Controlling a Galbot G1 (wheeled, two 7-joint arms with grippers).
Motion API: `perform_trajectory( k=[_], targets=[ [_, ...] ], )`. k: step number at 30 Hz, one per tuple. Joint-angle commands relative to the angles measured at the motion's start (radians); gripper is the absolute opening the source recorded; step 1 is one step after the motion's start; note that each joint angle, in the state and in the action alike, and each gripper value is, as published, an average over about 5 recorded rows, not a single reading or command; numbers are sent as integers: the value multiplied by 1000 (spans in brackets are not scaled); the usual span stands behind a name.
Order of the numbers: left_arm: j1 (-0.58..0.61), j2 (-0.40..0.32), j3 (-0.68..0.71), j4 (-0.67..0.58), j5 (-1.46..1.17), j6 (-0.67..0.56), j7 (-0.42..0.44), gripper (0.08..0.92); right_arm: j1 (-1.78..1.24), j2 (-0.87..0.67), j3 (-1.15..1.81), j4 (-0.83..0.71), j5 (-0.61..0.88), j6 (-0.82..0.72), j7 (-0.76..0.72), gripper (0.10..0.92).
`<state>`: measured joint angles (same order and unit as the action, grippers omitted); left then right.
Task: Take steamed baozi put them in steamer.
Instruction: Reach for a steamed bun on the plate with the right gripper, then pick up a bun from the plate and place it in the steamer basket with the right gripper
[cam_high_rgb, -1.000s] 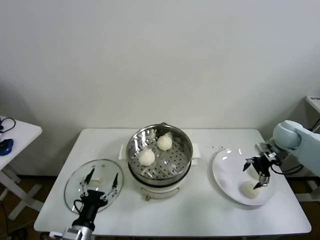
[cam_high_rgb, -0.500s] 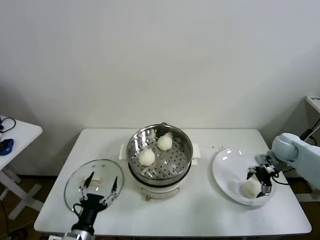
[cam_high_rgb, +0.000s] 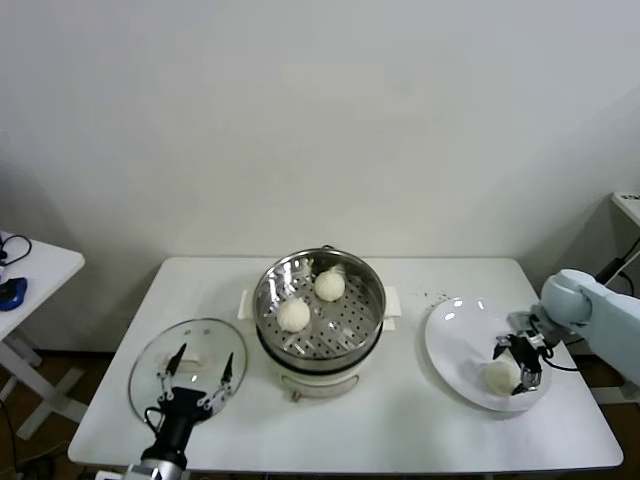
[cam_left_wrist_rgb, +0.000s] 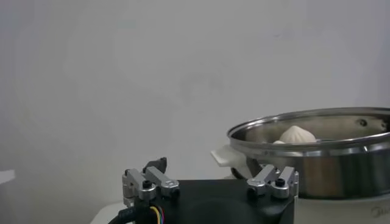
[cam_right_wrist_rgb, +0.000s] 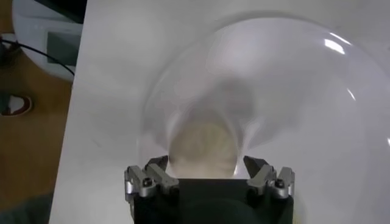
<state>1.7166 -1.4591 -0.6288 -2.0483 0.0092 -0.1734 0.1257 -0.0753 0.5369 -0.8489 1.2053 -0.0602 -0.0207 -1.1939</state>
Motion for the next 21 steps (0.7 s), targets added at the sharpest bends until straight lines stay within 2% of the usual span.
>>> perform_trajectory(
  k=[1,10,21],
  targets=[
    [1,0,-1,2,0,0,0,823,-8,2,3,-3,-6,0,4,768],
    [-4,1,-2,4,0,2,-1,823,-9,-1,4,-4,6,1,4,702],
    [-10,4,-4,8,-1,6,-2,823,98,-22,-14,50,85,21,-12,687]
  ],
)
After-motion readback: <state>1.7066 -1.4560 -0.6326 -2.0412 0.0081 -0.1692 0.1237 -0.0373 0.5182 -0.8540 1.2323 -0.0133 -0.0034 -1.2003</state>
